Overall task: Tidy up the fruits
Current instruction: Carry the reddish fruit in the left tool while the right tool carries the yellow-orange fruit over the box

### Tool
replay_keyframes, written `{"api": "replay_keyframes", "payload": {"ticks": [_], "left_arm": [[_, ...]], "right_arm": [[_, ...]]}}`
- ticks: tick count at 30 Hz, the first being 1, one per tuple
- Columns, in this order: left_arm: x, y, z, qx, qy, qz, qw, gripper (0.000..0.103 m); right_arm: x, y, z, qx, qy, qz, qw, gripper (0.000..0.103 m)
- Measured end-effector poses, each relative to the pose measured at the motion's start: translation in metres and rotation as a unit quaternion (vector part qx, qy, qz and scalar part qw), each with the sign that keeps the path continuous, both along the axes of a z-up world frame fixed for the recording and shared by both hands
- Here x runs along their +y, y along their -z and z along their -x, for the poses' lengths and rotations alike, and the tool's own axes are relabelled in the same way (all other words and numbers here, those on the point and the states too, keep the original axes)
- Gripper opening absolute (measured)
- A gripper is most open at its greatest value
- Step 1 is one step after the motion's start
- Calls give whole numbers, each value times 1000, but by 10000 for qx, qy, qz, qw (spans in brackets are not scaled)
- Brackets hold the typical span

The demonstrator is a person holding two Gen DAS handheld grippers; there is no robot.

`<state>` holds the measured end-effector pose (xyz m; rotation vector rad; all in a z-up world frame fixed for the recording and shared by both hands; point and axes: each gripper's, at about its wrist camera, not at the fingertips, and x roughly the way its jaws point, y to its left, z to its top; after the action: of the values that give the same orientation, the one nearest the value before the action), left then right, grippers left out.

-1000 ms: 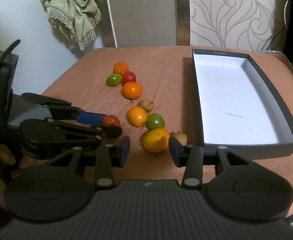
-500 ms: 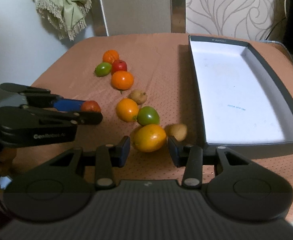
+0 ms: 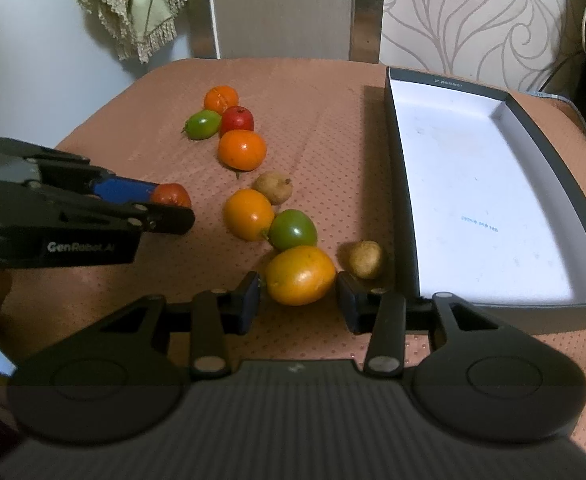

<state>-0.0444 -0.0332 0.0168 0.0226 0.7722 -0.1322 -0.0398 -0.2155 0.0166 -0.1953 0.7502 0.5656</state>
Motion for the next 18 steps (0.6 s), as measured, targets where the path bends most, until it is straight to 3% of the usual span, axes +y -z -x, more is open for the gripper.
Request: {"api": "replay_keyframes", "payload": {"ticks": [9, 18], "left_arm": [[0, 1, -2, 4, -40, 4, 10000, 37], [0, 2, -5, -16, -169, 57, 9998, 37]], "right_arm": [[4, -1, 3, -136, -208, 128, 9996, 43], [-6, -15, 9, -173, -352, -73, 9992, 43]]}}
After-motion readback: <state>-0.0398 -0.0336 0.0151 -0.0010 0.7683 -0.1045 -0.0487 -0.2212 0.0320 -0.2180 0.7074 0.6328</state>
